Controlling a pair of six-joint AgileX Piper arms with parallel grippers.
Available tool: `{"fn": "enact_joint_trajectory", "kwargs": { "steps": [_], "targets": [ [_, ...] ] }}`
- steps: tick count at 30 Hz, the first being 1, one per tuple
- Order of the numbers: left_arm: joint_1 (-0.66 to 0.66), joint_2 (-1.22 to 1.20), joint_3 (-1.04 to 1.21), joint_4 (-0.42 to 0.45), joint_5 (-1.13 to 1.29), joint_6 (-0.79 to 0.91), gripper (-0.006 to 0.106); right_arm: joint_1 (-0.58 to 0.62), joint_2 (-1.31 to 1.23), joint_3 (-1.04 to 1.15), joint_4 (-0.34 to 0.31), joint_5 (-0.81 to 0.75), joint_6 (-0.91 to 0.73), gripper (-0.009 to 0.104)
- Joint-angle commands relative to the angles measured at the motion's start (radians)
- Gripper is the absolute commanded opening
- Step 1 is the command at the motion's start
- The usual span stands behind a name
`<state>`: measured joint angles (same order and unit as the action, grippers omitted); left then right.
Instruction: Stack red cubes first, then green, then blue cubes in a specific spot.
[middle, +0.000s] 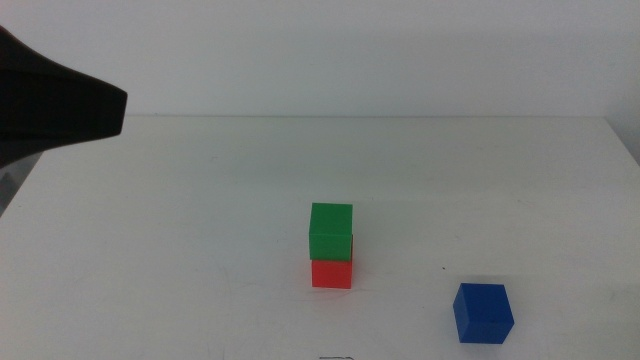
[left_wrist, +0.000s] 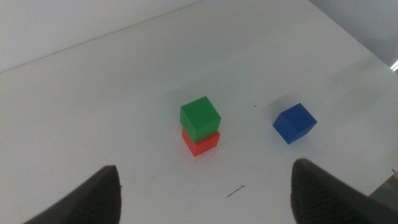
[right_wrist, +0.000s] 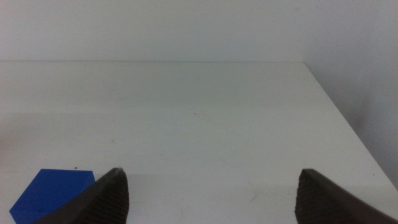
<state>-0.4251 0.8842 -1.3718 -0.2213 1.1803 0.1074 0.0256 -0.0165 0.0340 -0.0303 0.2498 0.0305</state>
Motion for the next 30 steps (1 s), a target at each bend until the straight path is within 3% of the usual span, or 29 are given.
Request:
{"fn": "enact_joint_trajectory", "kwargs": {
  "steps": [1,13,17,21,30],
  "targets": [
    [-0.001,-0.004,-0.021,-0.027,-0.059,0.0,0.094,-0.003,-0.009,-0.031,-0.009,-0.073,-0.004,0.092],
    [-0.001,-0.004,-0.021,-0.026,-0.059,0.0,0.094,0.0,0.385,-0.497,-0.008,0.129,-0.004,0.092],
    [-0.001,-0.004,-0.021,-0.026,-0.059,0.0,0.094,0.02,0.503,-0.647,-0.012,0.297,-0.004,0.092],
    [-0.001,-0.004,-0.021,-0.026,-0.059,0.0,0.094,0.116,0.608,-0.768,0.013,0.485,-0.003,0.092],
    [-0.001,-0.004,-0.021,-0.026,-0.059,0.0,0.094,0.273,0.926,-1.017,-0.004,0.848,0.354,0.092]
  ]
}}
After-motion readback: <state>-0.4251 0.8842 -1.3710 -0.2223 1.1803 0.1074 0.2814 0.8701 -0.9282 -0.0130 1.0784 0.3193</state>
